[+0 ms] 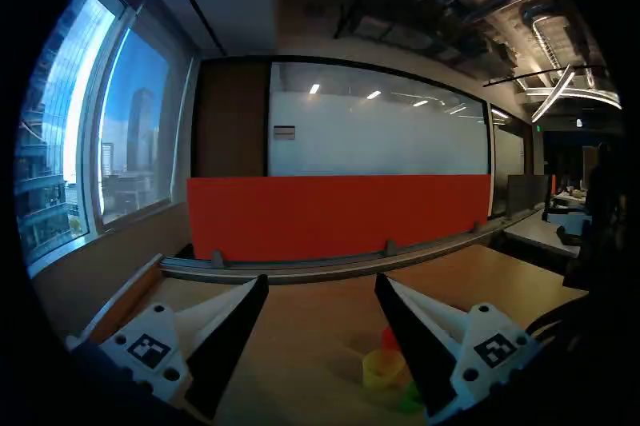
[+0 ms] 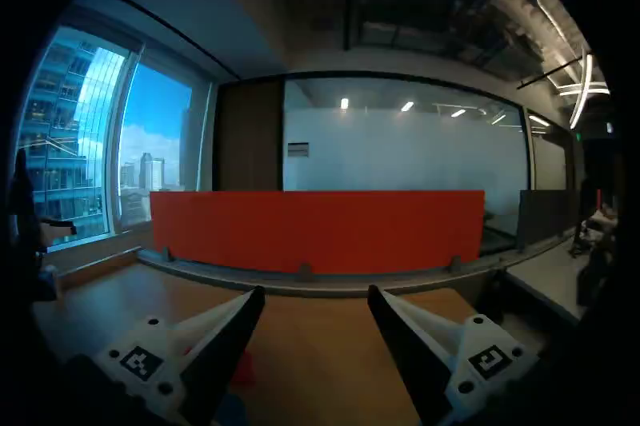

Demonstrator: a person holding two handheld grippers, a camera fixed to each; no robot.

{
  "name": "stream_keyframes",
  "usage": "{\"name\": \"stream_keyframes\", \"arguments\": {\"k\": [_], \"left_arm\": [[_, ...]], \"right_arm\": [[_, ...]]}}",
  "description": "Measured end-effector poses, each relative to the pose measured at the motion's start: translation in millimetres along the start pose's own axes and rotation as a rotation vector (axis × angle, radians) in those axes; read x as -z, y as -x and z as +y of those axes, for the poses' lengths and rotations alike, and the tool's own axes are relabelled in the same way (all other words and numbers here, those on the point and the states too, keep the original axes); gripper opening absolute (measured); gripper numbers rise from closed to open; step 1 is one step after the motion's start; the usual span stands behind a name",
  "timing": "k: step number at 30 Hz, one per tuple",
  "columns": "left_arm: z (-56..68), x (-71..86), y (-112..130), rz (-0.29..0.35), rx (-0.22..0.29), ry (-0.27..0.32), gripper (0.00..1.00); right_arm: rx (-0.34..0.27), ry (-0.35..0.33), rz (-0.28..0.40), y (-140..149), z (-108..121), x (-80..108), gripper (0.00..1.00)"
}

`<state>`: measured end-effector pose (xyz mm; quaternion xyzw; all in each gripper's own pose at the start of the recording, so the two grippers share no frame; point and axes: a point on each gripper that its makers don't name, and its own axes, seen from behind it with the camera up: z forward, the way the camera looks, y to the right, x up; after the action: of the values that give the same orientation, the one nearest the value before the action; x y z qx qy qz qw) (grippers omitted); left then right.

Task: Pour water

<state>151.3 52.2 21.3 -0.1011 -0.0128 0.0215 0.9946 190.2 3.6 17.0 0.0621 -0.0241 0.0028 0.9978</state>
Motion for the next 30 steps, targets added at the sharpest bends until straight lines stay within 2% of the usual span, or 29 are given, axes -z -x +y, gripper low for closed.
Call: {"name": "stream_keyframes", "arguments": {"k": [9, 18, 24, 30], "left_arm": [[29.3, 0.1, -2, 0.0, -0.001, 0.151, 0.99], [56.9, 9.9, -12, 0.025, -0.022, 0.287, 1.0], [65.1, 13.1, -9, 0.008, -0.026, 0.328, 1.0], [69.3, 15.7, 2, -0.025, -0.041, 0.365, 1.0]], "right_arm": [[0.0, -0.144, -0.025, 1, -26, 4.2, 1.0], [-0.007, -0.338, -0.011, -12, -62, 18.0, 1.0], [-0.012, -0.39, -0.026, -11, -70, 18.7, 1.0], [0.026, -0.443, -0.063, -4, -83, 20.5, 1.0]]}}
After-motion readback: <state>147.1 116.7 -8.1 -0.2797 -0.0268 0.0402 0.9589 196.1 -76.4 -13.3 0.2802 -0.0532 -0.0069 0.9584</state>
